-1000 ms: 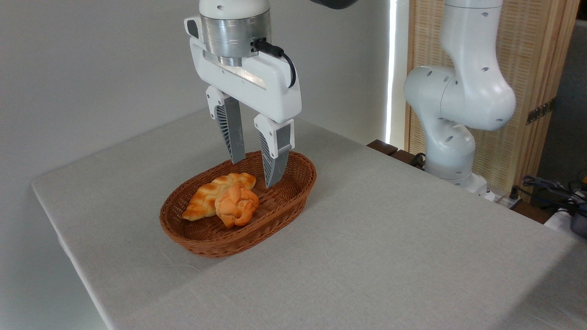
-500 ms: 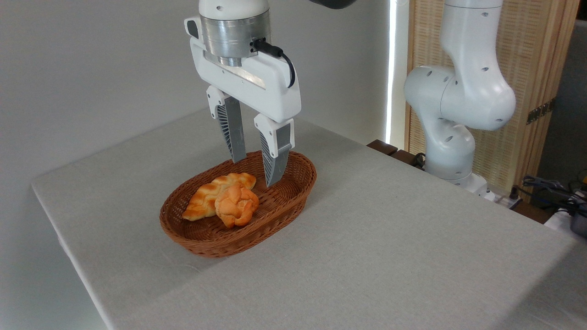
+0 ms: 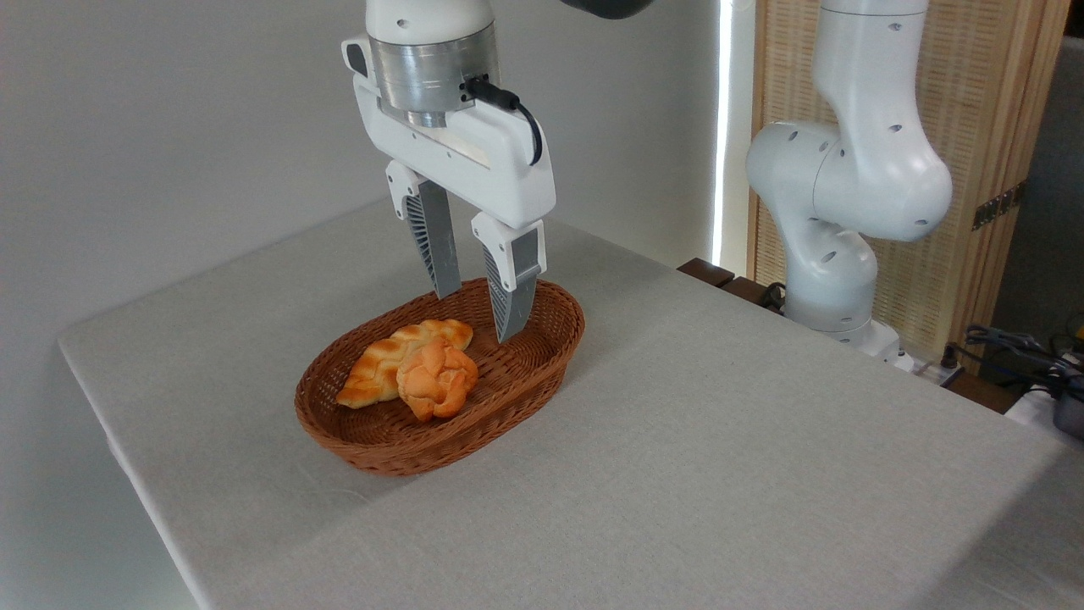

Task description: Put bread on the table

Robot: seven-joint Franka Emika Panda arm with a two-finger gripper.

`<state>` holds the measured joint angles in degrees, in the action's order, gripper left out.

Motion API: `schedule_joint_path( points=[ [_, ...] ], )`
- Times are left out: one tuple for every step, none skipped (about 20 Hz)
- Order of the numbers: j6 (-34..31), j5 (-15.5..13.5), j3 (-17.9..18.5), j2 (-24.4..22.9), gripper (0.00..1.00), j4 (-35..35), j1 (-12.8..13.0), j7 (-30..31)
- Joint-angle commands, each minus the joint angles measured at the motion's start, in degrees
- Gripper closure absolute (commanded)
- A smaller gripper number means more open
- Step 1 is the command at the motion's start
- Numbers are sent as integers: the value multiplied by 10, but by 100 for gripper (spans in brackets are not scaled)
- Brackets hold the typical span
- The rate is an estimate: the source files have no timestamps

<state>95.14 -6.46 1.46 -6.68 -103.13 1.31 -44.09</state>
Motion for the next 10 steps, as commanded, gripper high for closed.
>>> schedule_joint_path(
  points=[
    [-14,-7,4,14,0,9,4,8],
    [-12,-7,3,19,0,9,4,8],
    [-8,-7,-3,25,0,9,4,7],
    [-8,-7,-9,30,0,9,4,6],
    [-7,-7,-13,39,0,10,4,6],
    [-2,-6,-19,43,0,10,5,6],
    [0,-7,-32,47,0,8,6,6],
    [12,-7,-42,55,0,5,6,6],
    [21,-8,-55,65,0,3,6,6],
    [34,-8,-70,77,0,3,7,7]
  ],
)
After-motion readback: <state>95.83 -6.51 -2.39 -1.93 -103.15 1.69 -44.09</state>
